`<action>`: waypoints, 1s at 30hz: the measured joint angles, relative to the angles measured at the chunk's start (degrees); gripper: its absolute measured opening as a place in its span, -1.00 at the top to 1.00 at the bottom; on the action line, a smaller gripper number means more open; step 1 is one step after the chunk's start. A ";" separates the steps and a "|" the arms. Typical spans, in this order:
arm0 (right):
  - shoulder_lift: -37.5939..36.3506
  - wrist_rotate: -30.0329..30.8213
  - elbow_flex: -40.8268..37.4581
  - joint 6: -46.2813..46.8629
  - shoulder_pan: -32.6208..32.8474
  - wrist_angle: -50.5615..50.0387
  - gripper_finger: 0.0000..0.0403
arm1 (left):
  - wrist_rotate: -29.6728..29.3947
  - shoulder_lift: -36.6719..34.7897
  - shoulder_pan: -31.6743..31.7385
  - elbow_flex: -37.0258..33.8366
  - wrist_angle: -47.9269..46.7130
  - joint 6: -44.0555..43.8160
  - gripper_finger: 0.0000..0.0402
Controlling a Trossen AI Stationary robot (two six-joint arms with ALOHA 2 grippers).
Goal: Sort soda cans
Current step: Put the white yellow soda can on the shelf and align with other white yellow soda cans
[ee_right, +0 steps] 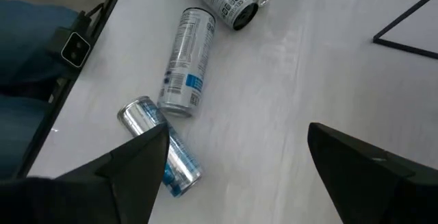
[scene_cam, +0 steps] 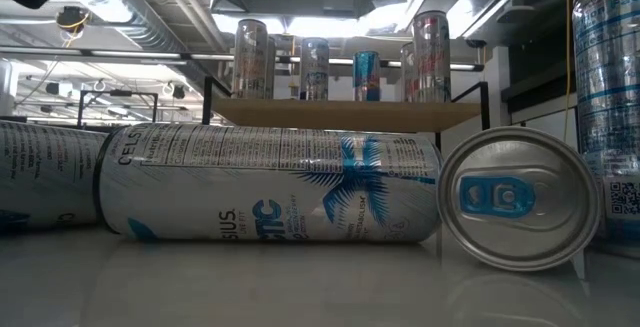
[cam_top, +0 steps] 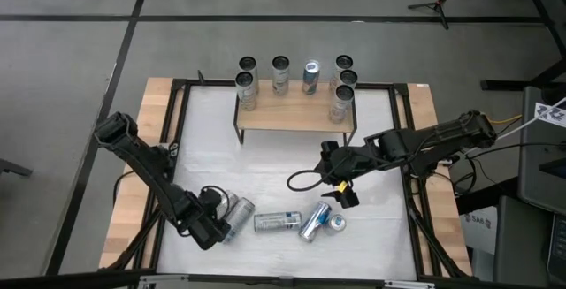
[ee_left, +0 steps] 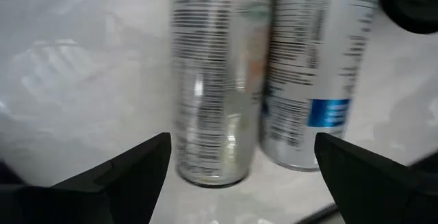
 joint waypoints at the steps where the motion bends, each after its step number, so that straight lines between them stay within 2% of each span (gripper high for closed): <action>1: 0.00 0.00 0.00 0.00 0.00 0.02 -0.71 | -0.28 0.00 -0.33 0.00 -0.45 -0.56 -0.76; 8: 0.00 0.00 0.00 -0.04 0.00 -0.02 -0.71 | -6.40 0.02 -2.38 0.00 -0.85 -2.90 -0.76; 16: 0.00 0.00 0.00 -0.04 0.00 -0.07 -0.71 | -7.70 0.47 -2.75 0.00 -1.38 -3.07 -0.76; 30: 0.00 0.01 0.00 -0.08 0.00 -0.09 -0.71 | -7.44 8.37 -2.72 -0.02 -1.78 -3.31 -0.76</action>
